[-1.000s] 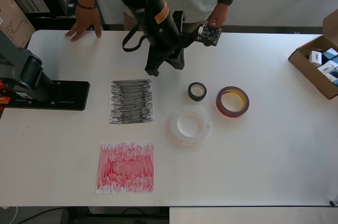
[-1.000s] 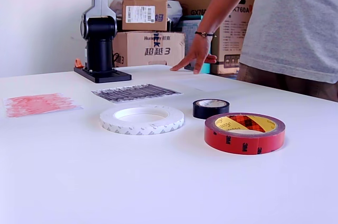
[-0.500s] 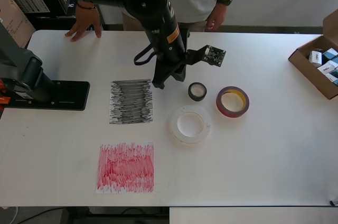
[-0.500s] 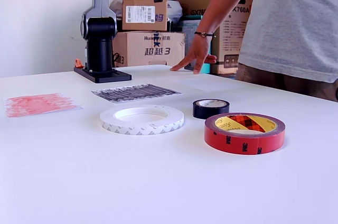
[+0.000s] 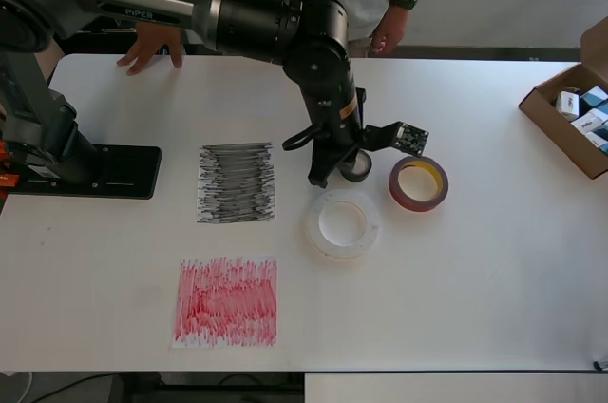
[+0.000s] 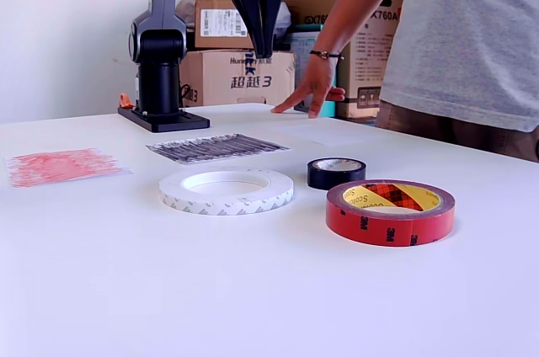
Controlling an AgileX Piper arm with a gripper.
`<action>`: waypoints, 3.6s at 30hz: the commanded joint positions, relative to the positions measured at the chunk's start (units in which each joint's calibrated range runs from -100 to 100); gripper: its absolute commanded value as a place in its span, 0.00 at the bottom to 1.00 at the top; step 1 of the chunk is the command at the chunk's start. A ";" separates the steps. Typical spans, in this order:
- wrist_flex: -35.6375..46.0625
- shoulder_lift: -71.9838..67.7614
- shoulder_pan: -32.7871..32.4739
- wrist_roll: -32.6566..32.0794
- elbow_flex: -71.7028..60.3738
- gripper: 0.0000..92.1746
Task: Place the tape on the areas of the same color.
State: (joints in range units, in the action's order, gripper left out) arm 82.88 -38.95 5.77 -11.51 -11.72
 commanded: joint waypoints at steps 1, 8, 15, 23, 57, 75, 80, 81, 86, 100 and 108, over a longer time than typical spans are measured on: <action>-1.04 -2.77 -0.34 1.43 -0.32 0.01; -4.01 -7.26 -0.26 0.53 -0.41 0.20; -9.61 -9.42 -1.13 0.53 -0.32 0.40; -10.12 -11.57 -3.81 -0.86 -0.14 0.45; -10.20 -16.15 -4.37 -2.41 0.86 0.45; -10.20 -18.77 -4.21 -2.25 0.22 0.11; -10.20 -18.02 -4.21 -1.76 0.31 0.01; -10.12 -17.93 -4.21 -1.76 0.04 0.00; -9.35 -15.22 -4.29 -1.59 0.77 0.00; -14.53 9.48 -2.08 11.34 25.39 0.00; -24.29 23.04 2.03 22.07 48.11 0.00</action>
State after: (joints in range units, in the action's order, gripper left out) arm 64.13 -25.40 6.66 3.77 18.04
